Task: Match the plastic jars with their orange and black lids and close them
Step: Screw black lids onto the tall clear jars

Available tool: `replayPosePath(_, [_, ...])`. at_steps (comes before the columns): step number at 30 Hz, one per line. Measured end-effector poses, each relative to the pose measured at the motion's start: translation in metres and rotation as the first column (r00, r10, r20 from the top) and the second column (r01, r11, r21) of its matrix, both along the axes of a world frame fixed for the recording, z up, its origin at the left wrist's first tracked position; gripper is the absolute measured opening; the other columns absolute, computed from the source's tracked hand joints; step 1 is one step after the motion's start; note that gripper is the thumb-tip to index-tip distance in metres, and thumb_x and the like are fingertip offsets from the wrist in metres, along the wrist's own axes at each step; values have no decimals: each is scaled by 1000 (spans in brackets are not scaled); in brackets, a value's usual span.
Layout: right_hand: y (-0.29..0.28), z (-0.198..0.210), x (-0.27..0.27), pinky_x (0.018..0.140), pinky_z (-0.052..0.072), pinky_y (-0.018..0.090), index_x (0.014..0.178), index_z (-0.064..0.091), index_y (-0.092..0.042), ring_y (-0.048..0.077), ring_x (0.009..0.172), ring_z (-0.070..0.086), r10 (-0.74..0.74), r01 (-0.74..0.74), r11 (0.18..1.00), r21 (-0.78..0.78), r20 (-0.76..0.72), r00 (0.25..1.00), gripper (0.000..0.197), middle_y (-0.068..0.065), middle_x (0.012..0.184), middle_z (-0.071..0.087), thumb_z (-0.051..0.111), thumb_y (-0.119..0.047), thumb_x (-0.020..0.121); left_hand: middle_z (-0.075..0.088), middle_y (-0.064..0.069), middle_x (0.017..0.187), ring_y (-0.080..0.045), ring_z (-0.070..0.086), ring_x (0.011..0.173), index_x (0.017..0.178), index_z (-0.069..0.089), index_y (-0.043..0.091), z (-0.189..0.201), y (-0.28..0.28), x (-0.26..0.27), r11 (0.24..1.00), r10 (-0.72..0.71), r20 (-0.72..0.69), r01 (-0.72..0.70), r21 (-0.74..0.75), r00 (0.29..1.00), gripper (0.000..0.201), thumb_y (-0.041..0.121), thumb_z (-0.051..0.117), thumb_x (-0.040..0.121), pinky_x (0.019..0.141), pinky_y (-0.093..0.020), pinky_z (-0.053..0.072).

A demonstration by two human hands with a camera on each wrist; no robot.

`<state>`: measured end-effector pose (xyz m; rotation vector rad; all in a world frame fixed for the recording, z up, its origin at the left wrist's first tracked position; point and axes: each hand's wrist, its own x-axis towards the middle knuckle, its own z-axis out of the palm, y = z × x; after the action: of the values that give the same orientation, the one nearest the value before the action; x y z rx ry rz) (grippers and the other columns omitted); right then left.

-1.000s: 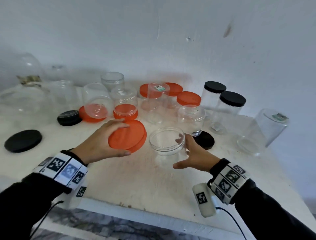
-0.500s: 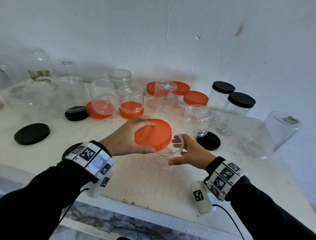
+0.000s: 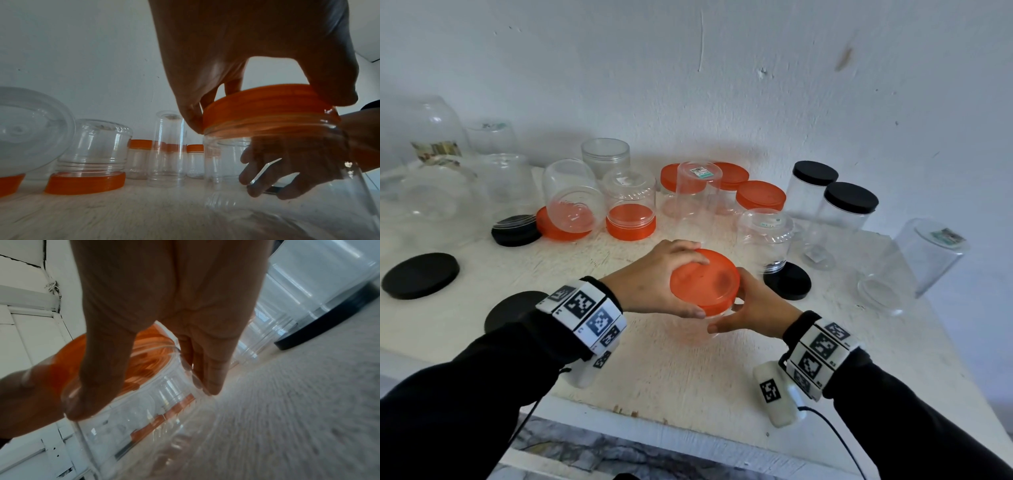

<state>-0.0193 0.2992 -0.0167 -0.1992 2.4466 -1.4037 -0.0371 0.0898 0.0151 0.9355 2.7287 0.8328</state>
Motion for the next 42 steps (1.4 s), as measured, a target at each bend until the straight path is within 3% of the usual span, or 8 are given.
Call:
replayPosePath(6, [0,1,-1,79,47,16,126,37,-17,9,111,53,8,-8,1000,18,-11,1000,86,-5,119,52,89,-15,57,21,12,144,3,15,121,134,39,32,-2,1,-1,1000,-23,-20,23,-1,1000,85,50,79,61,101,-23,22])
replayPosePath(11, [0,1,-1,94,46,24,132,31,-17,13,120,48,31,-32,999,30,7,999,92,-4,126,48,88,-15,59,20,11,145,0,17,124,134,37,31,-2,2,-2,999,-26,7,25,20,1000,89,47,82,59,101,-23,24])
replayPosePath(15, [5,21,2,110,31,32,143,10,-21,11,129,33,139,-138,987,85,-5,990,112,-7,137,29,85,-19,61,14,9,148,-4,22,129,143,12,33,-8,-6,-2,990,1,215,-31,136,977,116,32,87,54,104,-24,27])
replayPosePath(18, [4,52,0,111,29,34,143,15,-27,9,132,27,227,-197,952,232,-110,968,107,-8,146,20,85,-30,61,14,3,150,-18,25,136,138,1,43,-17,-15,-5,980,-10,411,-72,183,911,121,23,88,56,110,-34,29])
replayPosePath(25, [-33,79,-8,107,34,45,145,13,-35,24,133,29,523,-321,584,746,-43,851,102,0,151,19,74,-55,67,35,9,135,-12,36,127,137,13,34,-32,-12,-11,972,-34,483,-84,221,875,117,45,82,44,101,-24,36])
replayPosePath(29, [-42,81,-14,94,46,41,141,23,-37,22,116,44,533,-304,550,778,-47,845,97,1,132,35,79,-47,63,39,12,133,-10,38,125,134,20,34,-33,-12,-14,964,-52,494,-85,250,868,100,19,85,60,106,-29,34])
replayPosePath(36, [-40,91,-16,93,47,40,140,23,-41,19,118,38,567,-412,557,721,33,823,96,-5,133,26,80,-23,64,40,24,126,14,42,112,123,25,45,-33,-11,-13,947,-127,483,-39,319,866,89,6,80,65,86,-5,40])
replayPosePath(42, [-39,86,-16,89,46,34,139,24,-43,18,118,36,566,-422,573,702,34,824,96,-7,135,23,79,-18,64,43,24,123,13,43,111,120,28,48,-33,-11,-13,943,-120,474,-49,329,872,87,7,82,64,87,-7,39])
